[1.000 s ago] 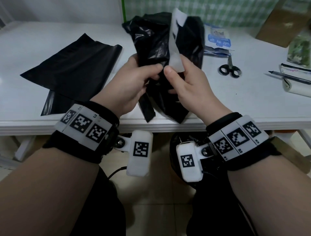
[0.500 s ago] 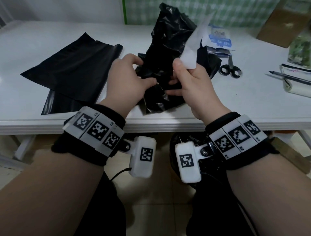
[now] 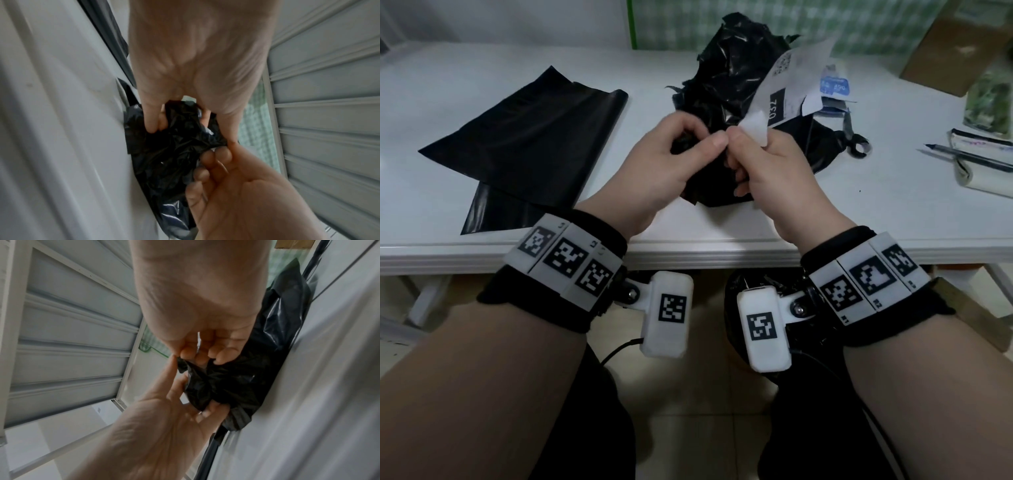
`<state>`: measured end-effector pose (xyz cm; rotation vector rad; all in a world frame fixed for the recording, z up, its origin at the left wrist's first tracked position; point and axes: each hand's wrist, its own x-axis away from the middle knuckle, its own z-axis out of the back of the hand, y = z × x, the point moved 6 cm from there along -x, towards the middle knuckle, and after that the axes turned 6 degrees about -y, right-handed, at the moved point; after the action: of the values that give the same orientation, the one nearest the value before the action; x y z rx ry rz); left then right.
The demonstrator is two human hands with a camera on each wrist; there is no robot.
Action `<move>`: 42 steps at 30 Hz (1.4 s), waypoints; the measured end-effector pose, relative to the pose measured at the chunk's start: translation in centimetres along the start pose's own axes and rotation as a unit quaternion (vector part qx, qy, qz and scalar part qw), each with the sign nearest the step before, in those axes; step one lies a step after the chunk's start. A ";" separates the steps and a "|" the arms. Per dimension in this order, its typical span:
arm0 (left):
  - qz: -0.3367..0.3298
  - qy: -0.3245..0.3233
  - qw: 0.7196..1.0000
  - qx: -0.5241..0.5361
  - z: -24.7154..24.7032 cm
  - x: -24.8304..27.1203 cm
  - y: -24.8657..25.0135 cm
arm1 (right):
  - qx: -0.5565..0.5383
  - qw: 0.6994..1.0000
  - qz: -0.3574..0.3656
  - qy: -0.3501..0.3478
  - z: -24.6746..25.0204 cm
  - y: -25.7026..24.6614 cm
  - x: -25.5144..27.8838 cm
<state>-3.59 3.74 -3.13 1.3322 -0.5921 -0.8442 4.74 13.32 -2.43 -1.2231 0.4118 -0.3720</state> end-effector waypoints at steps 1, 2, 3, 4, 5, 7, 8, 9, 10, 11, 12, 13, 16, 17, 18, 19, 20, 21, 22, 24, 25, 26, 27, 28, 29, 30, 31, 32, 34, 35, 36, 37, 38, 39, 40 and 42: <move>-0.009 0.001 1.000 -0.027 -0.1 0.0 0.1 | 0.012 1.000 0.006 0.000 0.1 -0.1 0.0; -0.015 0.000 0.999 -0.047 -0.1 0.0 0.1 | 0.021 1.000 0.010 -0.002 0.1 -0.2 0.1; -0.021 -0.004 0.998 -0.059 -0.2 -0.1 0.2 | 0.023 1.000 0.012 -0.005 0.2 -0.3 0.1; -0.026 -0.008 0.997 -0.067 -0.2 -0.1 0.2 | 0.020 1.000 0.012 -0.010 0.1 -0.3 0.1; -0.031 -0.013 0.997 -0.073 -0.3 0.0 0.3 | 0.015 1.000 0.011 -0.016 0.1 -0.4 0.2; -0.038 -0.026 0.996 -0.083 -0.6 0.0 0.5 | 0.010 1.000 0.007 -0.026 0.0 -0.4 0.2; -0.041 -0.033 0.995 -0.083 -0.7 0.1 0.6 | 0.009 1.000 0.003 -0.030 0.0 -0.3 0.3; -0.044 -0.038 0.995 -0.080 -0.8 0.1 0.7 | 0.008 0.999 -0.002 -0.034 0.0 -0.3 0.3; -0.046 -0.043 0.995 -0.074 -0.8 0.2 0.9 | 0.005 0.999 -0.007 -0.038 -0.1 -0.2 0.4; -0.047 -0.044 0.996 -0.067 -0.8 0.2 1.0 | 0.000 0.999 -0.011 -0.044 -0.1 -0.1 0.4; -0.043 -0.045 0.997 -0.055 -0.8 0.2 0.9 | -0.007 0.999 -0.012 -0.048 -0.1 -0.1 0.4; -0.038 -0.040 0.998 -0.044 -0.8 0.2 0.9 | -0.013 0.998 -0.013 -0.052 -0.1 -0.1 0.4; -0.026 0.000 0.999 -0.044 -0.4 0.1 0.8 | -0.042 0.998 -0.009 -0.054 0.2 -0.1 0.3; -0.028 0.011 0.998 -0.049 -0.3 0.1 0.8 | -0.045 0.998 -0.007 -0.052 0.4 -0.1 0.2; -0.032 0.017 0.998 -0.055 -0.2 0.1 0.9 | -0.043 0.998 -0.006 -0.050 0.5 -0.1 0.2; -0.036 0.018 0.997 -0.061 -0.2 0.1 0.9 | -0.040 0.998 -0.004 -0.048 0.6 -0.2 0.2; -0.039 0.011 0.997 -0.064 -0.2 0.0 0.9 | -0.039 0.998 -0.003 -0.048 0.7 -0.3 0.1; -0.041 -0.005 0.997 -0.064 -0.4 0.1 0.9 | -0.037 0.998 -0.002 -0.050 0.7 -0.3 0.1; -0.043 -0.027 0.997 -0.061 -0.7 0.1 0.9 | -0.033 0.998 -0.001 -0.054 0.7 -0.3 0.1; -0.051 -0.053 0.996 -0.055 -1.2 0.1 0.7 | -0.025 0.998 0.000 -0.066 0.4 -0.3 0.2; -0.051 -0.056 0.996 -0.045 -1.3 0.0 0.6 | -0.025 0.997 0.000 -0.073 0.3 -0.2 0.2; -0.048 -0.056 0.997 -0.028 -1.3 0.0 0.5 | -0.028 0.997 0.000 -0.078 0.1 -0.2 0.2; -0.046 -0.056 0.997 -0.005 -1.3 -0.1 0.4 | -0.031 0.996 0.000 -0.083 0.0 -0.2 0.2; -0.045 -0.056 0.997 0.014 -1.3 -0.1 0.4 | -0.035 0.996 0.000 -0.087 -0.1 -0.1 0.2; -0.045 -0.053 0.997 0.026 -1.2 -0.1 0.5 | -0.039 0.995 -0.001 -0.090 -0.1 -0.1 0.2; -0.044 -0.049 0.997 0.029 -1.1 -0.2 0.5 | -0.043 0.995 -0.003 -0.094 -0.2 0.0 0.2; -0.044 -0.045 0.998 0.029 -1.1 -0.2 0.6 | -0.048 0.994 -0.005 -0.096 -0.2 0.1 0.2; -0.042 -0.040 0.998 0.026 -1.0 -0.1 0.7 | -0.054 0.994 -0.009 -0.098 -0.3 0.1 0.2; -0.036 -0.035 0.999 0.019 -1.0 -0.1 0.7 | -0.066 0.993 -0.015 -0.100 -0.3 0.2 0.2; -0.034 -0.036 0.999 0.014 -1.0 -0.1 0.6 | -0.070 0.992 -0.015 -0.102 -0.3 0.1 0.2; -0.035 -0.038 0.999 0.008 -1.1 -0.1 0.6 | -0.071 0.992 -0.015 -0.106 -0.4 0.1 0.2; -0.039 -0.039 0.998 0.001 -1.2 -0.1 0.6 | -0.070 0.991 -0.013 -0.110 -0.5 0.1 0.2; -0.042 -0.036 0.998 -0.003 -1.2 -0.1 0.6 | -0.068 0.991 -0.012 -0.113 -0.6 0.0 0.2; -0.042 -0.027 0.999 -0.005 -1.1 -0.1 0.5 | -0.067 0.991 -0.011 -0.115 -0.6 0.1 0.2; -0.041 -0.014 0.999 -0.007 -0.9 -0.2 0.5 | -0.069 0.991 -0.010 -0.117 -0.8 0.1 0.2; -0.046 0.017 0.999 -0.013 -0.4 -0.1 0.6 | -0.077 0.990 -0.008 -0.117 -0.9 0.1 0.2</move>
<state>-3.21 4.06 -2.57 1.3558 -0.4948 -0.8987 4.51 12.47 -2.78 -1.4043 0.2312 -0.2093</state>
